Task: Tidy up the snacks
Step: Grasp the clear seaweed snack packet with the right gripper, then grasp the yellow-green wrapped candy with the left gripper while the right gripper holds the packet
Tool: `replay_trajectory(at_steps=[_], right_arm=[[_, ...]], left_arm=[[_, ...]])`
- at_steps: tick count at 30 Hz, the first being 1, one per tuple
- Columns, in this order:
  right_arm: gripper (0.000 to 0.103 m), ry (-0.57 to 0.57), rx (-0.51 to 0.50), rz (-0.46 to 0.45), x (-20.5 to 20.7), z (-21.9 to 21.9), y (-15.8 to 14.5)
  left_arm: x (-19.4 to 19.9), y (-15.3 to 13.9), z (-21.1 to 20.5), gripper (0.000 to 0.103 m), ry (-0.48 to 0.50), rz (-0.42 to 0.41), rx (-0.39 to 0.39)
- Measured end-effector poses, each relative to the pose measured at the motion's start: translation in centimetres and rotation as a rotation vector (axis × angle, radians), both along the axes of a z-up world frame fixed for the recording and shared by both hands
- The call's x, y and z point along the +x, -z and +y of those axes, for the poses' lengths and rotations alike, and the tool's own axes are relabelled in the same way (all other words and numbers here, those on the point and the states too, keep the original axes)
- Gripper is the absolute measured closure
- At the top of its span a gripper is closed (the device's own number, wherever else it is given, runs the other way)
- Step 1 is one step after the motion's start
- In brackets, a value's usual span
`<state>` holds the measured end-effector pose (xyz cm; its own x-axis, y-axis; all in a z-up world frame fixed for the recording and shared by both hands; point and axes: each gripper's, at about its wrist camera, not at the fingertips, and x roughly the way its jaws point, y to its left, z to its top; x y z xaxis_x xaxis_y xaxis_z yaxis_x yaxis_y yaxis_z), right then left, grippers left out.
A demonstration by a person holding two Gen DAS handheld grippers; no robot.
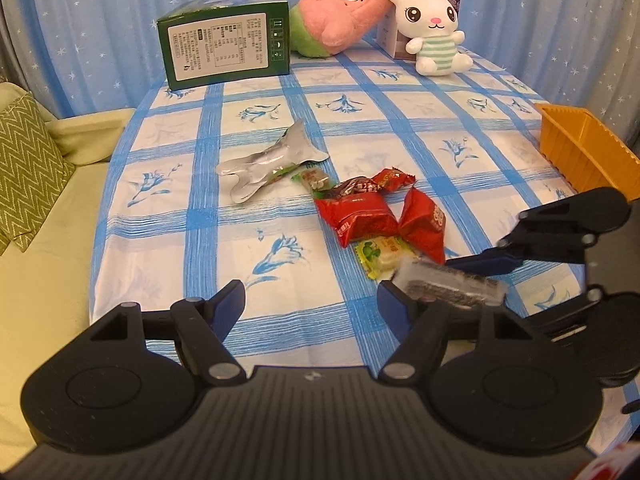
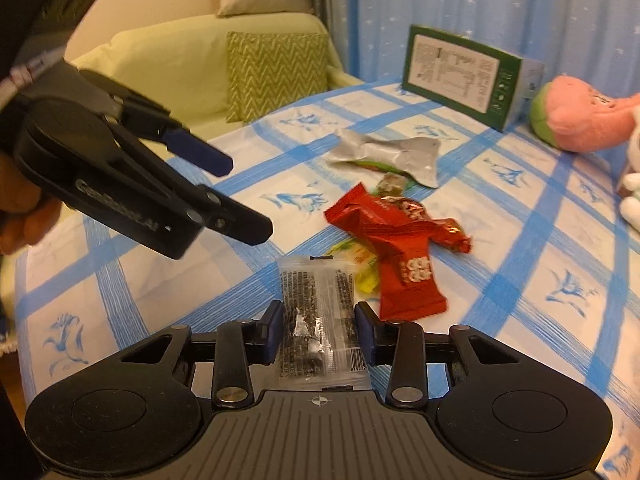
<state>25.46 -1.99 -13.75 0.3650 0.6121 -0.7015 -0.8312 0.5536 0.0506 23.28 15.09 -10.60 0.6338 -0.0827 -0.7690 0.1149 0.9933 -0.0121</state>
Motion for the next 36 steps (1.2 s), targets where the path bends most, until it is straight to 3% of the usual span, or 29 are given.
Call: replay_trajectory(at_steps=[4,10,15,25,29,36], right_arm=[[0.064,0.040,0.012,-0.007,-0.6,-1.7,-1.0],[0.064,0.113,-0.023,-0.049,-1.0,-4.1,-1.6],[0.064,0.202,-0.039,-0.030,0.1,-6.2,-1.2],[0.064,0.285,-0.038,0.016,1.5,-8.4,-0.4],[0.064,0.305,-0.034,0.031,1.9,-8.9,-0.3],[0.064,0.326,-0.025,0.048,1.8,-9.4,-0.5]], left_arm=[[0.5,0.5,-0.7,0.035,0.022,0.006,-0.021],[1.6,1.6,-2.6,0.047,0.102,0.013,-0.035],[3.0,2.8,-4.1,0.049,0.186,0.015,0.004],[4.5,3.8,-5.6,0.051,0.251,-0.014,0.071],[4.5,3.7,-5.8,0.061,0.265,-0.011,0.060],[3.9,3.4,-6.4,0.067,0.255,0.029,0.056]])
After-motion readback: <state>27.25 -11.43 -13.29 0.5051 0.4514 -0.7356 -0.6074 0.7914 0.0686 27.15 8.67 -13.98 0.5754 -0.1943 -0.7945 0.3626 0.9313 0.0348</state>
